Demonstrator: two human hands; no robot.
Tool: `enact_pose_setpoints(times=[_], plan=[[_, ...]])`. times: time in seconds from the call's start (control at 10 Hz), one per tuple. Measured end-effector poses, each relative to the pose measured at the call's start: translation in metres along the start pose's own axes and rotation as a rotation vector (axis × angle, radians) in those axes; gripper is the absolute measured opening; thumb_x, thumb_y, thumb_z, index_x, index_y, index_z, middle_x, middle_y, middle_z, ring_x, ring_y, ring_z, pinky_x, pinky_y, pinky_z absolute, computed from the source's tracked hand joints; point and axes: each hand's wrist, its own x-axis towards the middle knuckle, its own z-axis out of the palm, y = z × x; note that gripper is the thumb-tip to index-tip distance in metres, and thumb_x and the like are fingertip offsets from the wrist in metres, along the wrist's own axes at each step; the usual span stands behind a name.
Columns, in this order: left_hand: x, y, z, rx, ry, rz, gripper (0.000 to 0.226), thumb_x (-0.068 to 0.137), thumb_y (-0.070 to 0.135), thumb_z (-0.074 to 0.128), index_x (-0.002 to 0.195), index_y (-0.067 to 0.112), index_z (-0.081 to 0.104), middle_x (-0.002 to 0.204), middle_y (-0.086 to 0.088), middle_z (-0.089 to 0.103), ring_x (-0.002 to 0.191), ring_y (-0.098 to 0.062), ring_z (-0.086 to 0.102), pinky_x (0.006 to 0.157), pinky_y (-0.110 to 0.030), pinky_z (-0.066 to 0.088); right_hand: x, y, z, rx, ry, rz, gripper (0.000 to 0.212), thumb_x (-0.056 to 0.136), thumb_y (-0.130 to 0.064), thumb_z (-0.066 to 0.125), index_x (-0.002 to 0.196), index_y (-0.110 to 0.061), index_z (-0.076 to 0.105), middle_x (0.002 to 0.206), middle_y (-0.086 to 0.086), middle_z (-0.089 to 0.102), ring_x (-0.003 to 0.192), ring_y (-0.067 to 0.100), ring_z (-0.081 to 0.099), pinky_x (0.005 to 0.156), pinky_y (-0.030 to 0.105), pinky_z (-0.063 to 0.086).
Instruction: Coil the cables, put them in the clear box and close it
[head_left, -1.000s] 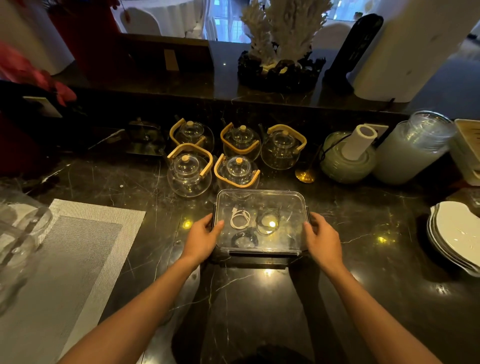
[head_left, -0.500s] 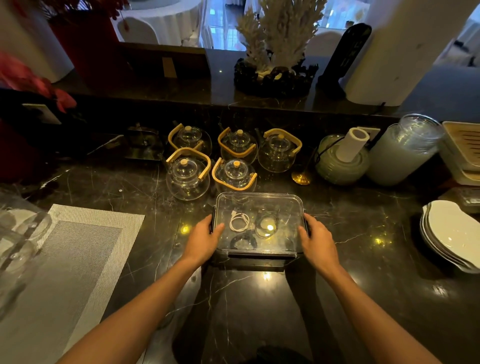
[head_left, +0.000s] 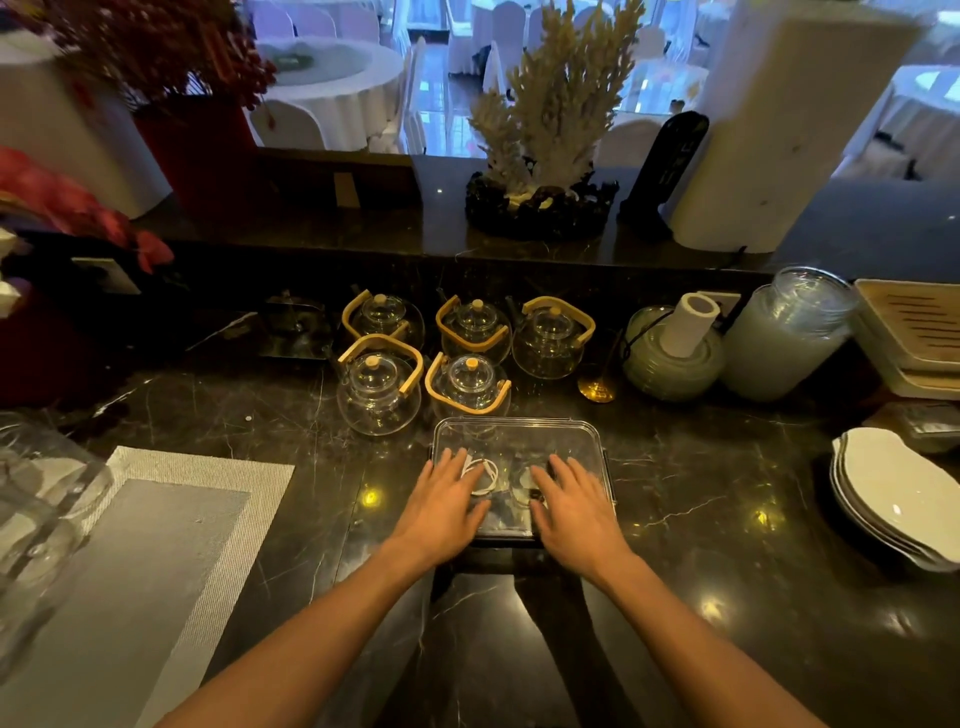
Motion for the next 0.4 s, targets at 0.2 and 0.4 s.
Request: enact_pose_setpoints(times=[0.2, 0.4], plan=[[0.010, 0.007, -0.044, 0.000, -0.179, -0.001, 0.055, 0.096, 0.045, 0.055, 0.143, 0.019, 0.050, 0.152, -0.010, 0.043, 0.140, -0.032, 0.043, 0.112, -0.044, 0.039, 0.010, 0.000, -0.036, 0.000, -0.184, -0.013, 0.051, 0.102, -0.040, 0.046, 0.149, -0.019, 0.046, 0.156, 0.012, 0.042, 0.145, 0.033, 0.036, 0.116, 0.047, 0.035], [0.050, 0.037, -0.169, -0.026, 0.149, 0.094, 0.052, 0.096, 0.044, 0.058, 0.143, 0.022, 0.053, 0.151, -0.001, 0.045, 0.134, -0.022, 0.051, 0.105, -0.041, 0.047, 0.052, -0.012, -0.155, -0.023, -0.070, -0.077, 0.052, 0.100, -0.041, 0.051, 0.148, -0.019, 0.049, 0.148, 0.010, 0.052, 0.135, 0.031, 0.049, 0.107, 0.048, 0.045]])
